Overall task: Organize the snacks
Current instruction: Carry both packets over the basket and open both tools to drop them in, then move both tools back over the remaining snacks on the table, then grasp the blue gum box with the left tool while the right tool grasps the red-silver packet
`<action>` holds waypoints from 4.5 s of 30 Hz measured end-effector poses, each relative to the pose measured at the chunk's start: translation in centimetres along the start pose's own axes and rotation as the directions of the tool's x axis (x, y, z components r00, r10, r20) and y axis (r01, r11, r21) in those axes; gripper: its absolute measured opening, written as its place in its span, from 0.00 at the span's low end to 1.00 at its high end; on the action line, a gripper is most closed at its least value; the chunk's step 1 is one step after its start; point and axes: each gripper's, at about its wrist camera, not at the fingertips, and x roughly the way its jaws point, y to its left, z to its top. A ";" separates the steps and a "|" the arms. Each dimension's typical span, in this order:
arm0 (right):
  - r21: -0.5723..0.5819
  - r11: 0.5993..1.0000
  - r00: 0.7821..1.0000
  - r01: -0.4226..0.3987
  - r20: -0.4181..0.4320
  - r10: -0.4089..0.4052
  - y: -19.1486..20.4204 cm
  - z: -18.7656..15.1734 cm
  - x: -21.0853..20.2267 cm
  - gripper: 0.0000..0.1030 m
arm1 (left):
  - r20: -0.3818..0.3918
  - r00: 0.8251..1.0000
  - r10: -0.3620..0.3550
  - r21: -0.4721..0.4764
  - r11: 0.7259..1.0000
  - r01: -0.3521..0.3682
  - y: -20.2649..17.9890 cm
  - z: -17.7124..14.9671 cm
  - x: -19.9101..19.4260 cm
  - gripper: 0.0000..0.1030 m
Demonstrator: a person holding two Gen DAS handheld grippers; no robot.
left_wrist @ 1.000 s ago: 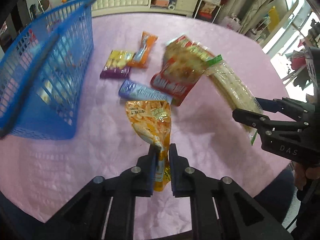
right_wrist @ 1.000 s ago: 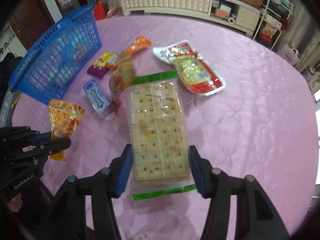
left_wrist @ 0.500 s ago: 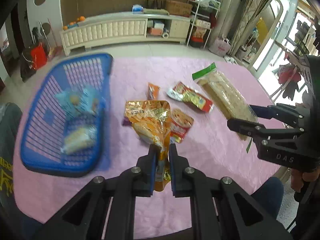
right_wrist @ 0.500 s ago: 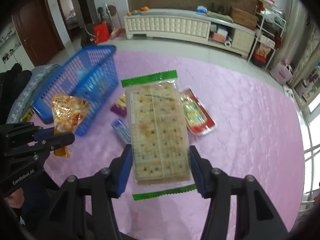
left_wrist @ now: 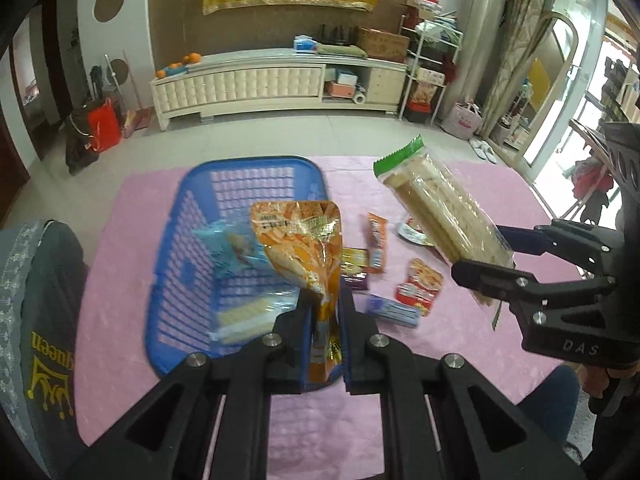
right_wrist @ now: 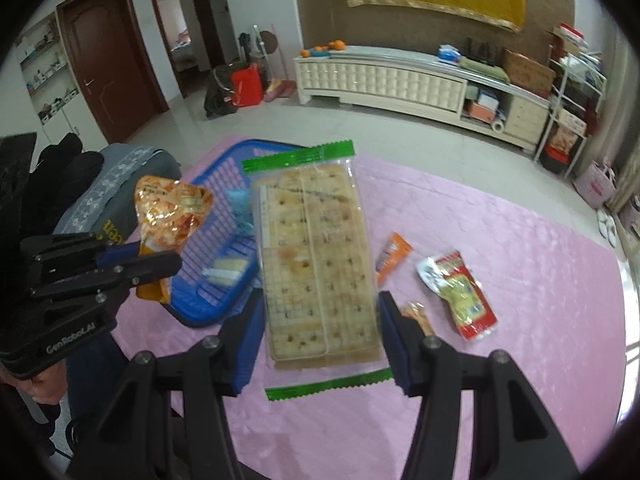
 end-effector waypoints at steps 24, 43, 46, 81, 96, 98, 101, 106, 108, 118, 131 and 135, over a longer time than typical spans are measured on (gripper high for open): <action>-0.044 0.999 0.988 -0.005 -0.152 -0.001 6.2 5.1 9.9 0.58 | -0.092 0.996 0.005 -0.054 0.999 -0.010 8.0 1.1 5.3 0.14; -0.010 1.000 0.998 0.018 -0.056 -0.019 3.1 4.0 5.8 0.80 | 0.014 0.998 0.055 0.049 0.997 -0.055 4.2 1.0 1.5 0.73; -0.002 1.000 0.999 0.016 -0.041 -0.016 2.2 3.3 4.3 0.80 | 0.028 0.999 0.046 0.067 0.997 -0.048 2.9 1.0 0.8 0.73; 0.161 0.984 0.997 0.079 -0.012 -0.079 -17.2 -4.5 -2.7 0.80 | -0.032 0.999 -0.011 0.244 0.970 0.019 -18.0 4.3 8.2 0.75; 0.114 0.993 0.988 -0.002 -0.151 0.020 -20.4 -5.1 6.2 0.81 | -0.176 0.982 0.068 0.102 0.994 -0.051 -15.8 2.5 15.7 0.75; 0.100 0.995 0.984 -0.015 -0.175 0.032 -20.6 -5.0 7.4 0.82 | -0.197 0.978 0.067 0.056 0.997 -0.057 -15.1 2.1 16.3 0.75; 0.062 0.998 0.978 -0.032 -0.205 0.044 -20.7 -4.6 9.3 0.84 | -0.232 0.971 0.053 -0.040 0.997 -0.064 -14.1 1.0 17.2 0.75; 0.009 0.999 0.969 -0.045 -0.245 0.046 -20.9 -4.2 11.6 0.88 | -0.283 0.958 0.049 -0.187 0.977 -0.105 -12.3 -0.8 18.4 0.75; -0.013 0.999 0.966 -0.042 -0.257 0.037 -21.1 -4.0 12.4 0.88 | -0.296 0.954 0.047 -0.235 0.965 -0.120 -11.6 -1.5 18.8 0.75; -0.068 0.996 0.954 -0.049 -0.299 0.027 -21.3 -3.4 16.0 0.89 | -0.374 0.926 0.043 -0.389 0.899 -0.199 -8.2 -3.7 21.2 0.75; -0.113 0.992 0.961 -0.065 -0.276 0.032 -21.6 -2.9 17.7 0.89 | -0.397 0.899 0.185 -0.297 0.901 -0.317 -9.1 -3.4 23.0 0.46; -0.129 0.991 0.967 -0.045 -0.256 0.010 -21.5 -2.7 17.8 0.78 | -0.391 0.905 0.168 -0.266 0.920 -0.286 -9.3 -3.5 22.5 0.34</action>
